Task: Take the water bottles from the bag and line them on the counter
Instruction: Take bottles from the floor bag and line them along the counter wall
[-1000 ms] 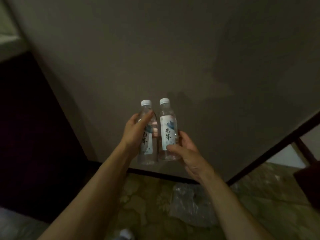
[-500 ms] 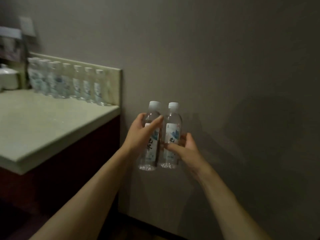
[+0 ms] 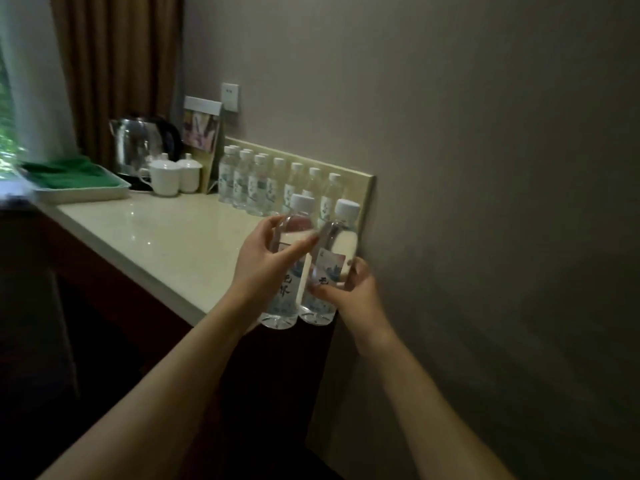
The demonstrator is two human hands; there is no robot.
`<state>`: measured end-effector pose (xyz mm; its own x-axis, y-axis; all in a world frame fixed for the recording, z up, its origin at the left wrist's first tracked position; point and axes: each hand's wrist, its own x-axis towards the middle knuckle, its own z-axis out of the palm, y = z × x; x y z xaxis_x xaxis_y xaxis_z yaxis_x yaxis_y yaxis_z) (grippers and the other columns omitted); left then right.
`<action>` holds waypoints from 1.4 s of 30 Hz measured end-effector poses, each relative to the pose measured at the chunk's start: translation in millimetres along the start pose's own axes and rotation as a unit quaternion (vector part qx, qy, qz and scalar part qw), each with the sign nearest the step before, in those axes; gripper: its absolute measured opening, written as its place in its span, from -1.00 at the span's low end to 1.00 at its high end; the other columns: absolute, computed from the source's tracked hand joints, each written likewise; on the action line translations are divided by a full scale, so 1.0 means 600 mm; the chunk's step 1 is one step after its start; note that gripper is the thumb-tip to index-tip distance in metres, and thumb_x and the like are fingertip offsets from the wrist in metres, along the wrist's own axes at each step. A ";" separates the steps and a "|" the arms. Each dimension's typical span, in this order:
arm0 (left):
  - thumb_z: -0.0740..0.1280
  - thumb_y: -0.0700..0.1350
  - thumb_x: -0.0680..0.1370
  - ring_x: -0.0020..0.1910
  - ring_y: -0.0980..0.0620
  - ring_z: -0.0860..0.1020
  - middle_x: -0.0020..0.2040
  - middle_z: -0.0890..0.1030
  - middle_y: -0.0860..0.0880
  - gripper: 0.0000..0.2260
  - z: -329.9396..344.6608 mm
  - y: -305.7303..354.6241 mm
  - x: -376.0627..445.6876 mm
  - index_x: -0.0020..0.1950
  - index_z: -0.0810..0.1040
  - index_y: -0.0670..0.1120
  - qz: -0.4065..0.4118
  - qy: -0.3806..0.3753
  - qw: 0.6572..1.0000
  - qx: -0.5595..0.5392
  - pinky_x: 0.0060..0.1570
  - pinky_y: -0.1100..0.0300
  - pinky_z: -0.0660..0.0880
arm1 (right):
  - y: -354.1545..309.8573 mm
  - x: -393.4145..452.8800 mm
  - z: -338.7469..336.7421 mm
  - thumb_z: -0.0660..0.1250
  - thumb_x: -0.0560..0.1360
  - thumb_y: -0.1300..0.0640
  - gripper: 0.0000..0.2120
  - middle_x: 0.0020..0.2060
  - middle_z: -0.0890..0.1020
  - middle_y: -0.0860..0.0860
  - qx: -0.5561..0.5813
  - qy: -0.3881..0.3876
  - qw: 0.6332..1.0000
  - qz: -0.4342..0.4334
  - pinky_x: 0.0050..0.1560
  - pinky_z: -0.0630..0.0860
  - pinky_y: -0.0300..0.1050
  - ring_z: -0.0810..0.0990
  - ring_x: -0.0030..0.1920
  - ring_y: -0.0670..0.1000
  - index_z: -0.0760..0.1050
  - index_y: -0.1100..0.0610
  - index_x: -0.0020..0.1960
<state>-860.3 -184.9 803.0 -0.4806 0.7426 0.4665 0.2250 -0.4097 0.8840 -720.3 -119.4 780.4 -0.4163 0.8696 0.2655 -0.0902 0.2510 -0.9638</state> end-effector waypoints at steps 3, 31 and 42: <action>0.54 0.28 0.28 0.06 -0.04 0.67 0.09 0.67 -0.07 -0.25 -0.036 -0.012 0.020 0.39 0.46 0.04 -0.003 0.036 0.999 0.023 0.05 -0.10 0.62 | 0.009 0.033 0.042 0.52 0.28 0.43 -0.45 -0.01 0.67 0.10 -0.006 -0.011 1.000 -0.009 -0.15 0.60 -0.22 0.68 -0.07 -0.04 0.43 0.22 0.21; 0.50 0.03 0.31 0.28 -0.02 0.49 0.31 0.41 -0.03 -0.25 -0.086 -0.221 0.246 0.33 0.11 0.29 -0.043 0.014 0.978 0.203 0.24 -0.03 0.54 | 0.148 0.306 0.132 0.47 0.42 0.01 -0.27 0.26 0.51 -0.05 -0.154 -0.047 0.985 -0.058 0.19 0.56 0.05 0.55 0.21 -0.02 0.16 -0.03 0.47; 0.52 0.15 0.15 0.12 0.02 0.58 0.14 0.48 -0.01 -0.26 -0.145 -0.298 0.376 0.27 0.38 0.03 -0.059 -0.038 0.957 0.283 0.03 0.08 0.63 | 0.161 0.396 0.186 0.45 0.46 0.12 -0.45 0.07 0.53 -0.13 -0.139 -0.026 0.990 -0.018 -0.26 0.49 -0.46 0.59 0.06 -0.15 0.25 0.00 0.33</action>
<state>-1082.8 9.7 747.8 -0.4725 0.8115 0.3438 0.6059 0.0158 0.7954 -929.0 64.2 747.4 -0.4646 0.8365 0.2907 0.1435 0.3950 -0.9074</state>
